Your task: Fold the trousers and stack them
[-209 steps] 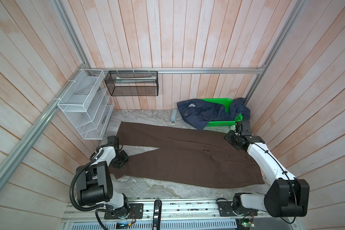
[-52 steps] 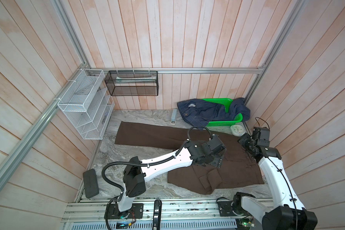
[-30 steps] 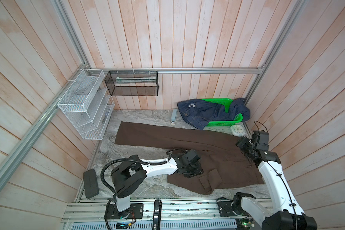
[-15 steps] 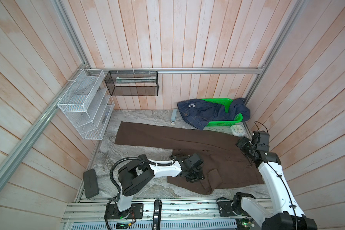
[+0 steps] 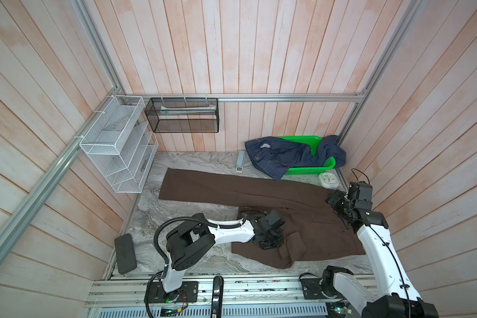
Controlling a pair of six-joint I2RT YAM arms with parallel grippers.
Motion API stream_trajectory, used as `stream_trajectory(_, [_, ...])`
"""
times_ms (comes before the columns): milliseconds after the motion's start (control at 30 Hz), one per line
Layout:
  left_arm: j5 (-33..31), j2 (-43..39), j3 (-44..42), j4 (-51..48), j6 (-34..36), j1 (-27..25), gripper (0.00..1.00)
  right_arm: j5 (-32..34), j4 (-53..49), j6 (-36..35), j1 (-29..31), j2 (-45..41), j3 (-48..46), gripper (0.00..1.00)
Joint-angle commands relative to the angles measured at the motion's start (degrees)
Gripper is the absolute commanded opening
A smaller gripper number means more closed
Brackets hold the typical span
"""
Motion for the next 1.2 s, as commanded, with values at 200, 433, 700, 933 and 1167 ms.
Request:
stream_trajectory(200, [-17.2, -7.7, 17.6, -13.1, 35.0, 8.2, 0.0, -19.7, 6.3, -4.2, -0.1, -7.1, -4.6, 0.57])
stream_trajectory(433, [-16.0, -7.6, 21.7, -7.9, 56.5, 14.1, 0.0, -18.1, 4.5, -4.3, 8.7, -8.9, -5.1, 0.57])
stream_trajectory(700, [-1.1, 1.2, 28.8, -6.7, 69.4, 14.7, 0.0, -13.9, 3.8, -4.7, 10.9, -9.7, -5.3, 0.57])
stream_trajectory(933, [1.4, 15.8, 44.8, -16.6, 70.3, 8.8, 0.41, -7.8, 0.7, -6.1, 10.8, -10.1, -3.0, 0.58])
stream_trajectory(1167, [-9.8, 9.4, 36.9, -14.3, 57.9, 4.6, 0.68, -2.6, -2.3, -7.1, 10.5, -11.4, 0.6, 0.6])
